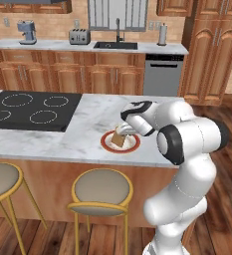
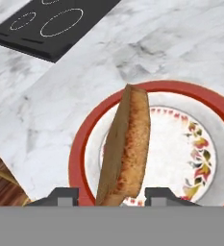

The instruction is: Start the toaster. Once the lever pops up, take the bread to the plate on the dining counter.

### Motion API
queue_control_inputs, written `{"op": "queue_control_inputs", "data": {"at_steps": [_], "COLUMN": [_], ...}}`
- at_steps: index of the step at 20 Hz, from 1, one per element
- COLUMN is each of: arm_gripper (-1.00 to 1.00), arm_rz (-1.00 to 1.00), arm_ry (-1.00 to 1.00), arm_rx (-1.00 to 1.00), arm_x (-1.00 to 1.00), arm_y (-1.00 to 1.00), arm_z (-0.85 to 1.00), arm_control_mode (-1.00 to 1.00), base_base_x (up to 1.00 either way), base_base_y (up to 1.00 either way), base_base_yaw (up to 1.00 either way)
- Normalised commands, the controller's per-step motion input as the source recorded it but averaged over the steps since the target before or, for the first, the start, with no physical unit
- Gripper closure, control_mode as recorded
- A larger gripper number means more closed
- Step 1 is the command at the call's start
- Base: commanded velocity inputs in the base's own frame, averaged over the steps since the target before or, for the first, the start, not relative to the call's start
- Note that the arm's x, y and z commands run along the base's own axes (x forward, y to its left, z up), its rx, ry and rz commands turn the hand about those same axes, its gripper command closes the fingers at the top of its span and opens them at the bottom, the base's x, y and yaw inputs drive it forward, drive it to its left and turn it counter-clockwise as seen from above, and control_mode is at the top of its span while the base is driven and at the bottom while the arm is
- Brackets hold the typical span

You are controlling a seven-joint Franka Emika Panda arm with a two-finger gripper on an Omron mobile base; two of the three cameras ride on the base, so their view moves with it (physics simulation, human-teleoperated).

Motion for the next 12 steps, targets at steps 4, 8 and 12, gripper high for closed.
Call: {"op": "queue_control_inputs", "data": {"at_steps": [4,8,12], "arm_gripper": [-1.00,-1.00,-1.00], "arm_rz": [0.00,-0.02,-0.08], "arm_ry": [-0.02,-0.04,-0.05], "arm_rx": [0.00,0.00,0.00], "arm_x": [0.00,-0.01,-0.15], "arm_y": [0.00,-0.04,-0.13], "arm_z": [0.00,0.06,0.23], "arm_control_mode": [-1.00,-1.00,-1.00], "base_base_x": [0.00,0.00,0.00], "base_base_y": [0.00,0.00,0.00], "base_base_yaw": [0.00,0.00,0.00]}}
